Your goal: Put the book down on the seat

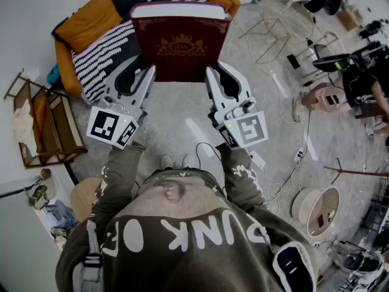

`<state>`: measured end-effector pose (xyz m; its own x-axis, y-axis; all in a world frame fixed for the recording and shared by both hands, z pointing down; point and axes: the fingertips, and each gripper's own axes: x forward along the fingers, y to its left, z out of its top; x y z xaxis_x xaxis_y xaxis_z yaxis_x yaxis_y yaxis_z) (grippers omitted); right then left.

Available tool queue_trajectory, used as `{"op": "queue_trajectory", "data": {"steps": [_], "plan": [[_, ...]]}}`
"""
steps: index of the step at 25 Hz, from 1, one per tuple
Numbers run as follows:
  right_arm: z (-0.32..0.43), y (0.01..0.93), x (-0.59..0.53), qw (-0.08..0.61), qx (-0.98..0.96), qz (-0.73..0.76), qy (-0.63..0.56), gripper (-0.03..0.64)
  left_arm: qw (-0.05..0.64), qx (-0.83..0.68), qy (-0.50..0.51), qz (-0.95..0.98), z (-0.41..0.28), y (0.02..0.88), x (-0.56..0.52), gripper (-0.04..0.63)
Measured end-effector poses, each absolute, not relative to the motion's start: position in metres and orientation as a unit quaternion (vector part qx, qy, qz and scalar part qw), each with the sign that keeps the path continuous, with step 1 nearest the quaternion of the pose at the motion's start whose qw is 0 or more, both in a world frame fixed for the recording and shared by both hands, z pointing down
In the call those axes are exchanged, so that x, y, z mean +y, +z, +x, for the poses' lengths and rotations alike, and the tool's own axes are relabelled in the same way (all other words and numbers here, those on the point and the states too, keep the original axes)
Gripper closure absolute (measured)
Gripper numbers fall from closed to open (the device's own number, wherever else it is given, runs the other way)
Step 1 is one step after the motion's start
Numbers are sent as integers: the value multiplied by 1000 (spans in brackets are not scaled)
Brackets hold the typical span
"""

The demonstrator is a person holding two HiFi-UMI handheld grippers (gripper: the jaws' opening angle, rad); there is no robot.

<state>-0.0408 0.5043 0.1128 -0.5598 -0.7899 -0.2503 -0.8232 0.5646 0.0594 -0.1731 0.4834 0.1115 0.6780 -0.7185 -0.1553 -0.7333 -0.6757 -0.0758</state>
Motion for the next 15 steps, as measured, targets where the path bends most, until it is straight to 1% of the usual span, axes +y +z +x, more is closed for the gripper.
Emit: {"op": "queue_trajectory", "data": {"steps": [4, 15], "plan": [[-40, 118, 505, 88, 882, -454, 88, 557, 66, 397, 56, -914, -173, 112, 485, 471], [-41, 121, 503, 90, 887, -446, 81, 555, 62, 396, 49, -915, -173, 118, 481, 471]]}}
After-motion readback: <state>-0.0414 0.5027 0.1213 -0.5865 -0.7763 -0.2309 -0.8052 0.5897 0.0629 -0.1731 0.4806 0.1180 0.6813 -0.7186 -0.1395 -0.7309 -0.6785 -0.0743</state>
